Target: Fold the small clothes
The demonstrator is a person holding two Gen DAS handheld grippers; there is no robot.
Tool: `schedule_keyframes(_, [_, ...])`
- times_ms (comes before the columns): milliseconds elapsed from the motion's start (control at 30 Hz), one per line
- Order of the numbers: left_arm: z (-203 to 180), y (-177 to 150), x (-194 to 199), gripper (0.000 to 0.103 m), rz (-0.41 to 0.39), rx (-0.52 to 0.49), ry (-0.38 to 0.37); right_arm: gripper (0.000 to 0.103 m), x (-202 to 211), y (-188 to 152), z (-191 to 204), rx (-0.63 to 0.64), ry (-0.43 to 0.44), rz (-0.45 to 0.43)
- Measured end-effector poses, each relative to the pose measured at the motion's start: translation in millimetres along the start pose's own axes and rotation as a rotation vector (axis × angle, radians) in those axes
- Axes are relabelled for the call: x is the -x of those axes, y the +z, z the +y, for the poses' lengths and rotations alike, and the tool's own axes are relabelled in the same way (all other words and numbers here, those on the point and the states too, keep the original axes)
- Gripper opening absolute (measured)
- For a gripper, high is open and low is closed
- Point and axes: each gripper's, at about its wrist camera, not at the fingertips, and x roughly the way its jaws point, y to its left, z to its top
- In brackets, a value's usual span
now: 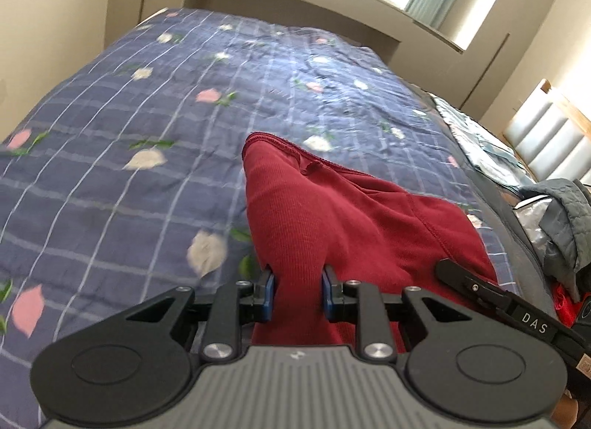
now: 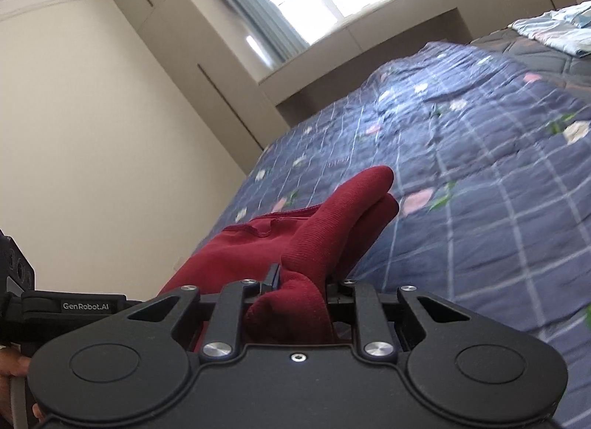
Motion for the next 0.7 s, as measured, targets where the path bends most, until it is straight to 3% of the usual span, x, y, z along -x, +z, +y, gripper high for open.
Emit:
schedule_keyframes(200, [33.4, -33.7, -16.0, 0.028, 0.030, 0.059, -0.006, 0.021, -10.7, -35.9, 6.2, 0.028, -0.069, 0.061])
schedule_keyframes(433, [38.4, -55.7, -19.3, 0.035, 0.000, 0.056, -0.003, 0.025, -10.5, -50.7, 4.5, 0.080, -0.127, 0.068])
schedule_keyframes(467, [37.5, -56.0, -18.8, 0.036, -0.004, 0.053, 0.001, 0.029, -10.7, -50.8, 5.7, 0.090, -0.134, 0.069])
schedule_keyframes(567, [34.5, -58.0, -12.7, 0.057, -0.024, 0.040, 0.024, 0.038, -8.0, -49.0, 9.0, 0.119, -0.161, 0.063])
schedule_keyframes(633, [30.7, -59.9, -3.0, 0.073, -0.059, 0.020, 0.029, 0.053, -2.1, -49.0, 12.7, 0.139, -0.173, 0.045])
schedule_keyframes(667, [28.7, -61.0, 2.6, 0.075, -0.076, 0.009, 0.040, 0.063, 3.7, -49.8, 16.5, 0.156, -0.180, 0.026])
schedule_keyframes(700, [25.8, -62.1, 8.2, 0.077, -0.091, -0.003, 0.052, 0.067, 8.3, -49.5, 20.3, 0.170, -0.185, 0.011])
